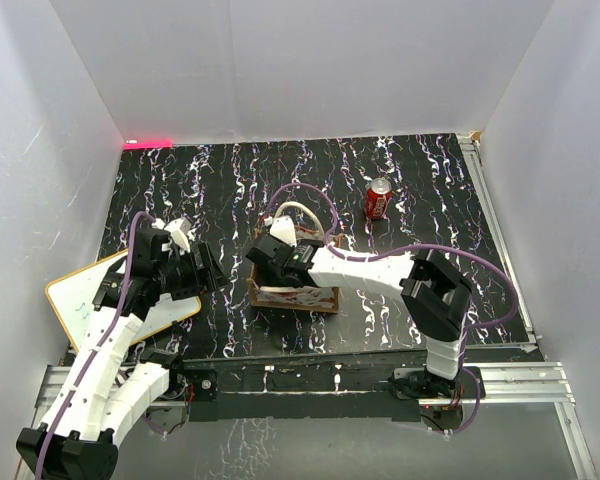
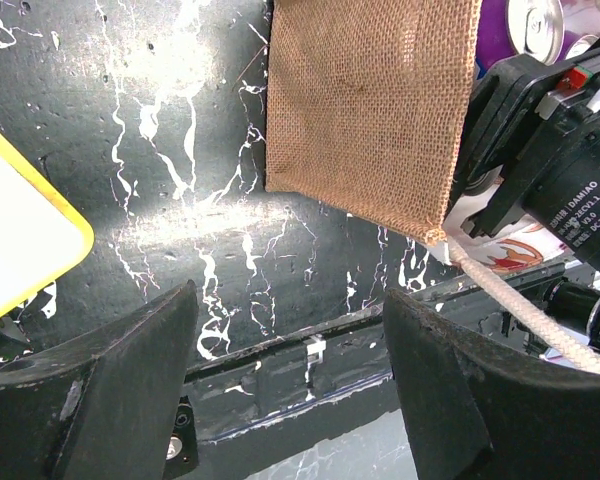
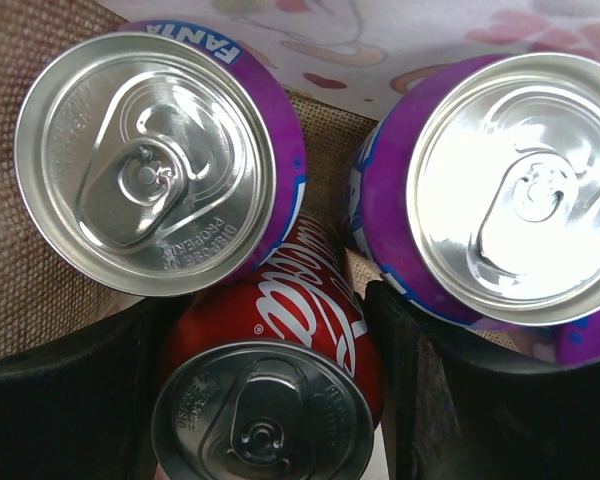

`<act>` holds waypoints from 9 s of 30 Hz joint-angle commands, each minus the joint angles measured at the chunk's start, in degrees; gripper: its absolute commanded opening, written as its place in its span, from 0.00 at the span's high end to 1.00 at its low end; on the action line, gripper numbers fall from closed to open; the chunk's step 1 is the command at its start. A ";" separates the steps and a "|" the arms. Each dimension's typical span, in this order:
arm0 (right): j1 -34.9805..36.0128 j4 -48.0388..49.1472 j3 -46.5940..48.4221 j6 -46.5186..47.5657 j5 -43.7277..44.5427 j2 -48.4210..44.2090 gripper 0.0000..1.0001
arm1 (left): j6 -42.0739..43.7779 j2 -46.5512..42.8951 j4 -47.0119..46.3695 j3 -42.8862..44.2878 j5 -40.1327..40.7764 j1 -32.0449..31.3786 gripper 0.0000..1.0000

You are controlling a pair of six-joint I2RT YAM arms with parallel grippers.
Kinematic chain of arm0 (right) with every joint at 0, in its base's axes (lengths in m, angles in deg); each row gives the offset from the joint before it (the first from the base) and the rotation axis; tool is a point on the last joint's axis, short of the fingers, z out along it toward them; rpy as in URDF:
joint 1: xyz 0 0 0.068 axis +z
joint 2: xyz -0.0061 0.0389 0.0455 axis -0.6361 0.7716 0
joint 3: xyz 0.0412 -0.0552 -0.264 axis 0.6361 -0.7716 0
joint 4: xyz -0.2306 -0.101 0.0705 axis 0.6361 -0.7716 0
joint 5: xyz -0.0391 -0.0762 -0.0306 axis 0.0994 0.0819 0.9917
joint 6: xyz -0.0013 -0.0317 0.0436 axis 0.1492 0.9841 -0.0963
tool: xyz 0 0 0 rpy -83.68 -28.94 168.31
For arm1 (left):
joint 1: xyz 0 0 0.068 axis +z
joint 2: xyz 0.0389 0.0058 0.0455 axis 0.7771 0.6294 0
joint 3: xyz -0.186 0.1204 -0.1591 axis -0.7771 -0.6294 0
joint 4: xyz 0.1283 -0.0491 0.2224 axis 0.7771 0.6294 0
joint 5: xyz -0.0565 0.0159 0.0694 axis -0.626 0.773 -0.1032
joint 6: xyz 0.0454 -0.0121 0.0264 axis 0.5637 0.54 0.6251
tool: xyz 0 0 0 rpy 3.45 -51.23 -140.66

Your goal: Take the beverage out of the canvas bag

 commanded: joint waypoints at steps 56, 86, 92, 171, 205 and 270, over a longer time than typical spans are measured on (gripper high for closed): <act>0.66 2.51 10.49 14.91 8.32 -33.39 0.93 | 1.40 -4.90 -1.82 2.27 2.05 -0.27 0.27; -14.15 -5.40 -15.80 14.50 24.96 -47.32 0.93 | 0.51 -3.43 -3.02 1.51 2.12 -0.25 0.27; -41.18 6.91 -19.36 20.09 -0.33 -38.78 0.93 | 0.60 -3.70 -3.11 1.36 2.29 -0.26 0.27; -59.36 22.37 -31.09 25.30 -53.97 -41.69 0.02 | 0.69 -3.61 -3.13 0.82 2.33 0.10 0.27; -8.23 2.76 -2.17 33.28 -6.91 -15.83 0.20 | 0.51 -3.53 -2.85 0.81 2.91 0.12 0.28; -5.56 2.34 5.90 38.07 1.67 -10.29 0.62 | 0.65 -3.16 -2.90 0.82 2.74 0.13 0.28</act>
